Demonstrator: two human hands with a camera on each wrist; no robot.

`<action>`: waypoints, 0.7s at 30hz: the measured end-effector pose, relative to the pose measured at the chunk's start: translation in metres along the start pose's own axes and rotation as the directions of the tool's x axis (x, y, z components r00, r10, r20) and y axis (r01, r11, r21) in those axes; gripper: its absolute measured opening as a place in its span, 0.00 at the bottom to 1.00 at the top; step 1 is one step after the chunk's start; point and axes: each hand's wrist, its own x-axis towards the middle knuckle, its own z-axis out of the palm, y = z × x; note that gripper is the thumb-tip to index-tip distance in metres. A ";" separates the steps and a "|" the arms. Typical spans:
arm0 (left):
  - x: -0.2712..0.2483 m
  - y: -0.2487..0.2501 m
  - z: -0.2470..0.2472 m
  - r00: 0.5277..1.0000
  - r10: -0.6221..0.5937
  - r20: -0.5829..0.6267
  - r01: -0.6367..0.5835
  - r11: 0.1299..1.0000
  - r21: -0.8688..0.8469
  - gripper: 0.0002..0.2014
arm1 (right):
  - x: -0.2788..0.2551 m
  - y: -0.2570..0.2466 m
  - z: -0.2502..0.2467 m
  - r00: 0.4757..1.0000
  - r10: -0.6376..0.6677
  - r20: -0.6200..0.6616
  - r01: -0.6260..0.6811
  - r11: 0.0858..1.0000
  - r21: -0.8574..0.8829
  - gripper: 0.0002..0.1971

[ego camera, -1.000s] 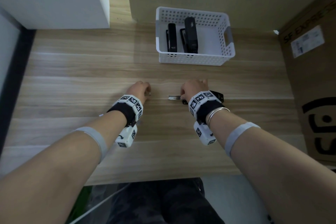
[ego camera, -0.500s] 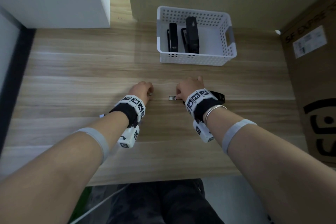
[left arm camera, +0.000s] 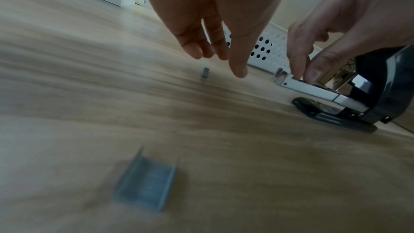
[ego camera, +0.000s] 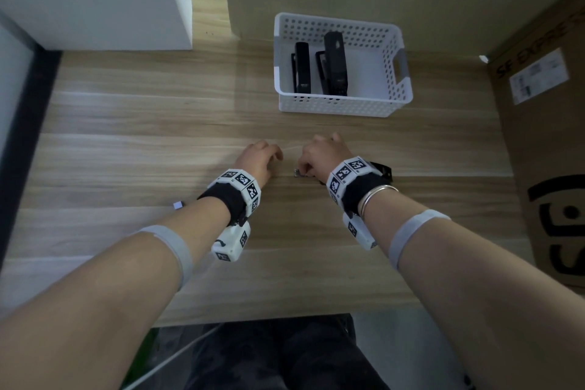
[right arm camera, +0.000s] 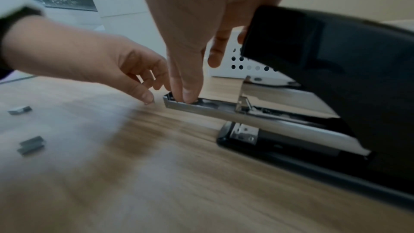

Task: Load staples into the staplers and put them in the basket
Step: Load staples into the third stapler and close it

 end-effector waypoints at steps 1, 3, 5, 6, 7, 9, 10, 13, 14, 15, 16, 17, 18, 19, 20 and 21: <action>0.000 0.002 0.000 1.000 0.002 0.005 -0.002 1.000 -0.002 0.18 | 0.001 0.000 0.000 1.000 0.001 0.007 -0.001 1.000 0.008 0.10; 0.001 0.004 0.000 1.000 0.001 0.014 0.000 1.000 -0.016 0.17 | 0.004 0.000 0.002 1.000 0.000 0.013 0.000 1.000 0.013 0.10; 0.001 0.005 0.000 1.000 -0.002 0.027 0.003 1.000 -0.030 0.15 | 0.005 0.000 0.003 1.000 0.005 0.022 -0.005 1.000 0.025 0.11; 0.000 0.006 0.000 0.999 -0.004 0.034 0.005 0.999 -0.036 0.15 | 0.006 0.001 0.005 1.000 0.008 0.017 -0.008 1.000 0.026 0.11; 0.000 0.007 0.000 0.999 -0.006 0.039 0.007 0.999 -0.041 0.15 | 0.007 0.001 0.007 1.000 0.004 0.001 -0.004 1.000 0.015 0.11; 0.000 0.010 -0.001 0.999 -0.006 0.049 0.009 0.999 -0.051 0.14 | 0.007 0.002 0.008 0.999 0.001 -0.032 0.000 1.000 0.011 0.11; 0.000 0.013 -0.001 0.998 -0.002 0.056 0.005 0.999 -0.053 0.15 | 0.006 0.003 0.008 1.000 -0.002 -0.026 0.002 1.000 0.021 0.11; 0.002 0.019 -0.003 0.996 0.027 0.082 -0.022 0.998 -0.060 0.14 | 0.004 0.005 0.006 0.998 -0.038 -0.041 0.039 0.999 0.016 0.10; 0.002 0.021 -0.003 0.996 0.034 0.086 -0.028 0.997 -0.066 0.13 | 0.003 0.007 0.006 0.999 -0.029 -0.045 0.030 0.999 0.037 0.09; 0.003 0.023 -0.004 0.995 0.038 0.089 -0.031 0.997 -0.071 0.12 | 0.003 0.008 0.005 0.999 -0.008 -0.043 0.012 0.997 0.074 0.08; 0.003 0.026 -0.004 0.995 0.039 0.092 -0.032 0.997 -0.075 0.12 | 0.003 0.010 0.005 0.999 0.017 -0.040 -0.012 0.993 0.114 0.08; 0.004 0.029 -0.004 0.995 0.039 0.096 -0.031 0.996 -0.079 0.12 | 0.003 0.011 0.005 0.998 0.040 -0.038 -0.034 0.988 0.149 0.07; 0.004 0.032 -0.004 0.994 0.039 0.102 -0.031 0.996 -0.085 0.12 | 0.003 0.011 0.004 0.997 0.062 -0.035 -0.055 0.982 0.181 0.07; 0.005 0.035 -0.004 0.993 0.039 0.109 -0.029 0.996 -0.089 0.13 | 0.002 0.011 0.003 0.996 0.077 -0.032 -0.069 0.976 0.207 0.07; 0.005 0.037 -0.004 0.993 0.037 0.110 -0.026 0.995 -0.094 0.13 | 0.002 0.011 0.003 0.996 0.087 -0.037 -0.077 0.971 0.225 0.07; 0.005 0.038 -0.004 0.994 0.032 0.105 -0.021 0.994 -0.106 0.13 | 0.001 0.011 0.002 0.995 0.093 -0.047 -0.079 0.968 0.238 0.07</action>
